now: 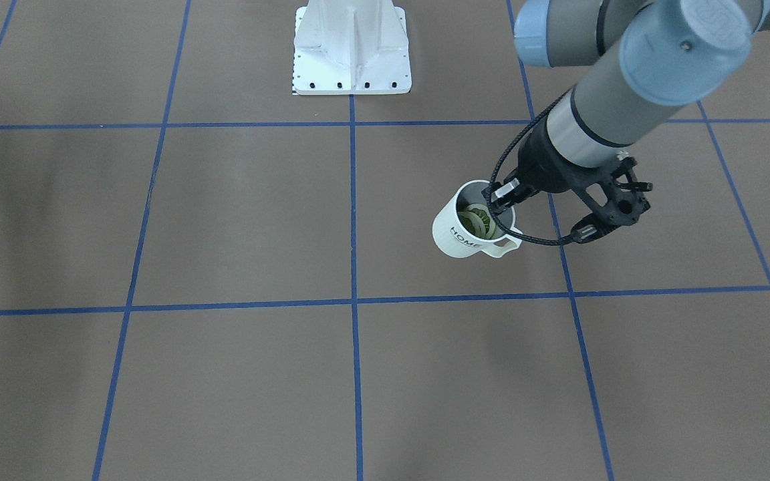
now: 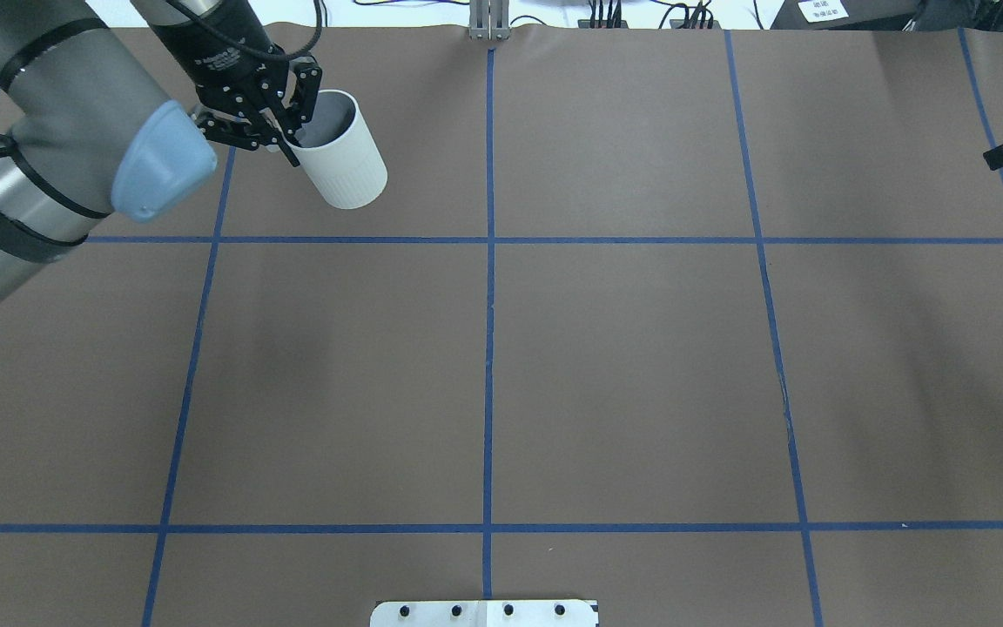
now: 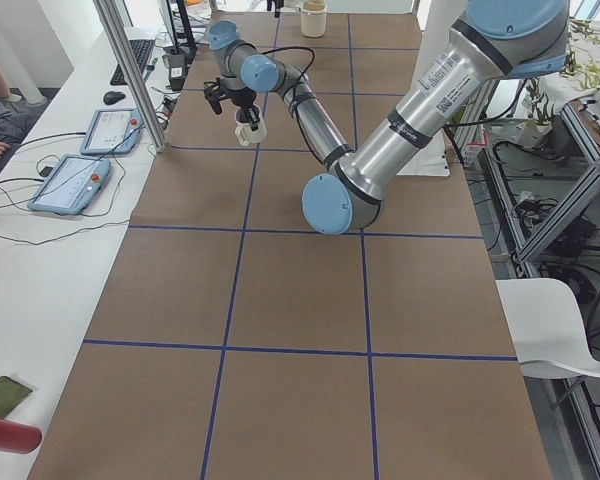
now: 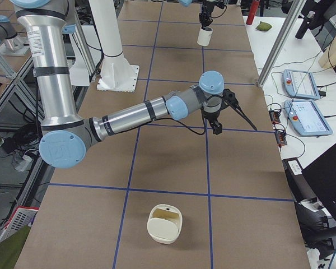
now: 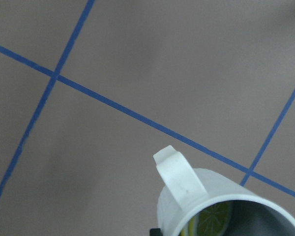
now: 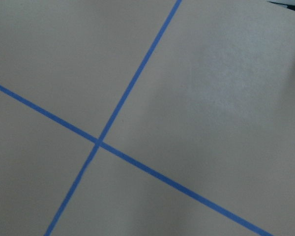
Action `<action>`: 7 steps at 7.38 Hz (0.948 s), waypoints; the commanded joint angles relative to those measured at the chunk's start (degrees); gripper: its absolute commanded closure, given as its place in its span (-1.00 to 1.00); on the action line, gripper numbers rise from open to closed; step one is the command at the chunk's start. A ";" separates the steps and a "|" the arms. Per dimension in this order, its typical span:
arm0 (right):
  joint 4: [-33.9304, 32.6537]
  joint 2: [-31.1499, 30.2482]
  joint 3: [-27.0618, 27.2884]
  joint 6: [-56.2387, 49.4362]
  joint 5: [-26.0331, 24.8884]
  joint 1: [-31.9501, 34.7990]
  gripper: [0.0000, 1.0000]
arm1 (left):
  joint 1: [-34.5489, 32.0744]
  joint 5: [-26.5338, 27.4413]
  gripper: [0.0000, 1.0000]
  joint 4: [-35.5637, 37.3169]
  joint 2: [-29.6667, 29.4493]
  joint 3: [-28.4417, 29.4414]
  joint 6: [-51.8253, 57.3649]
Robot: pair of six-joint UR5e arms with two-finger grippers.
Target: Left arm hands cup to right arm to dump lemon
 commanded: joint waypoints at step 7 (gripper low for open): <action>46.11 1.47 0.39 29.39 -30.29 -28.74 -0.98 | 5.72 0.65 1.00 -12.83 -6.87 10.77 -21.56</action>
